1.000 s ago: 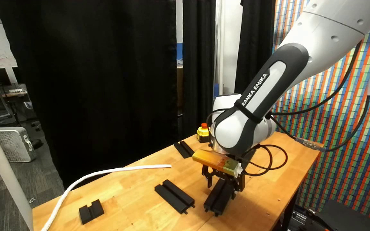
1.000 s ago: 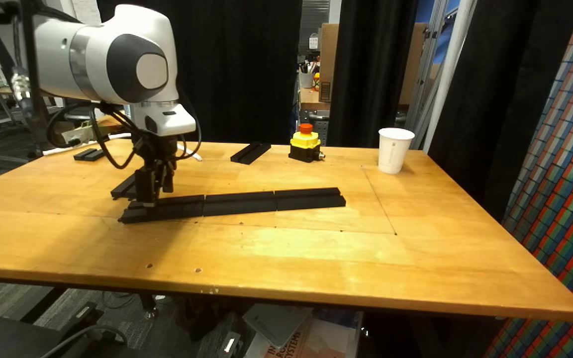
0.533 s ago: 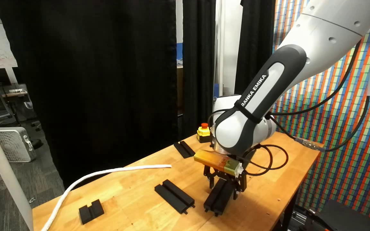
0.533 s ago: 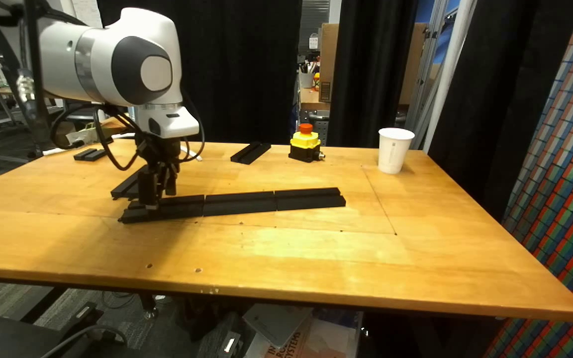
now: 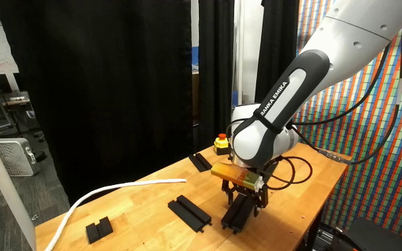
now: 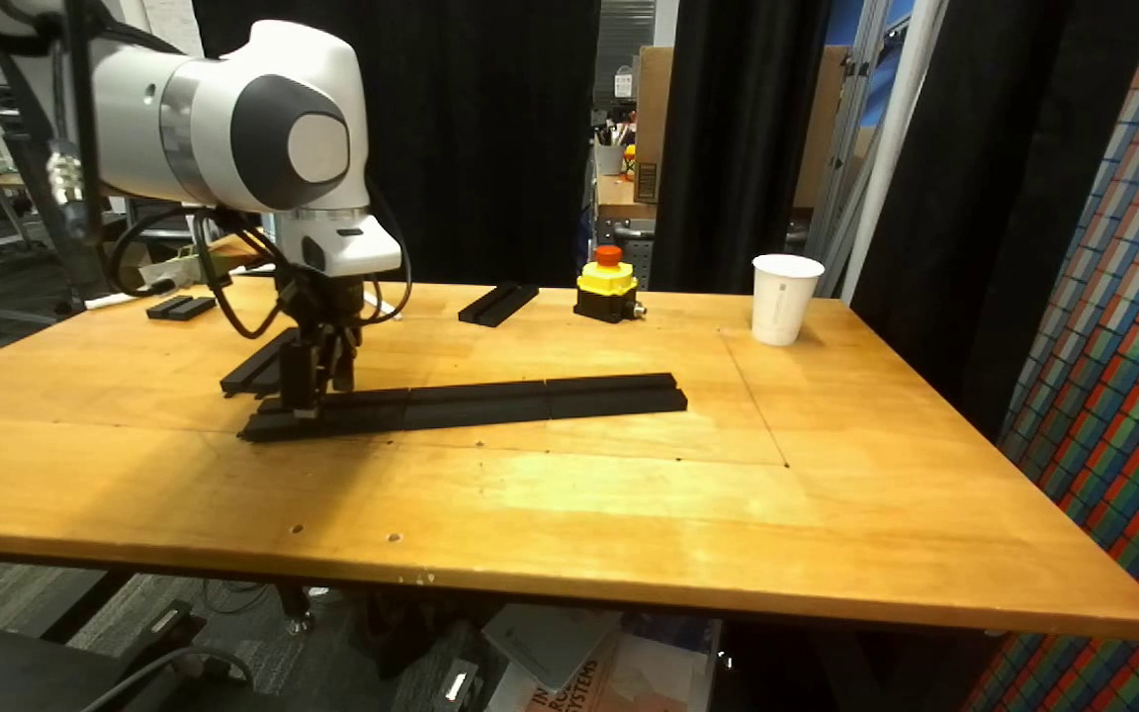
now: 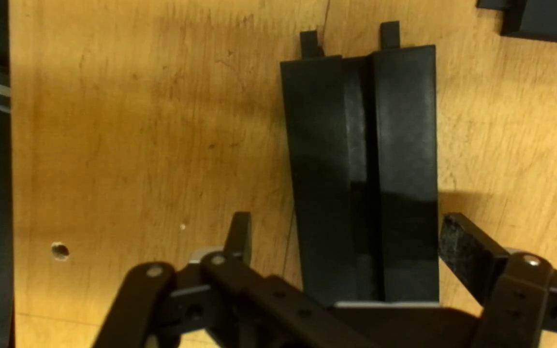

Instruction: Connect the four black objects together

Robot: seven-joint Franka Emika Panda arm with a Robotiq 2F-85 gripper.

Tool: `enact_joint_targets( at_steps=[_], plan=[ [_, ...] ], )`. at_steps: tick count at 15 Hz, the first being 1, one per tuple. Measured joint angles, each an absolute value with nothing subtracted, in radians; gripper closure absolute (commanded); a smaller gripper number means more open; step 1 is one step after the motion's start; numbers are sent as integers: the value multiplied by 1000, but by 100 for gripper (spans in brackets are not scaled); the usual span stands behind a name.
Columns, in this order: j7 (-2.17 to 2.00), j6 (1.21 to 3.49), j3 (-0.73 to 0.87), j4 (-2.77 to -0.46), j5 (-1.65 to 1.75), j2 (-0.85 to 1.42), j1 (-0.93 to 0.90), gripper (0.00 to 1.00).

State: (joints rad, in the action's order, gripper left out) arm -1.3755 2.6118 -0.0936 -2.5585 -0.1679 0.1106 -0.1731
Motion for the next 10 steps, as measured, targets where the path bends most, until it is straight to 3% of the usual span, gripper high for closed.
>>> enact_joint_targets(
  at_steps=[10],
  plan=[
    [-1377, 2618, -90, -2559, -175, 112, -168, 0]
  ],
)
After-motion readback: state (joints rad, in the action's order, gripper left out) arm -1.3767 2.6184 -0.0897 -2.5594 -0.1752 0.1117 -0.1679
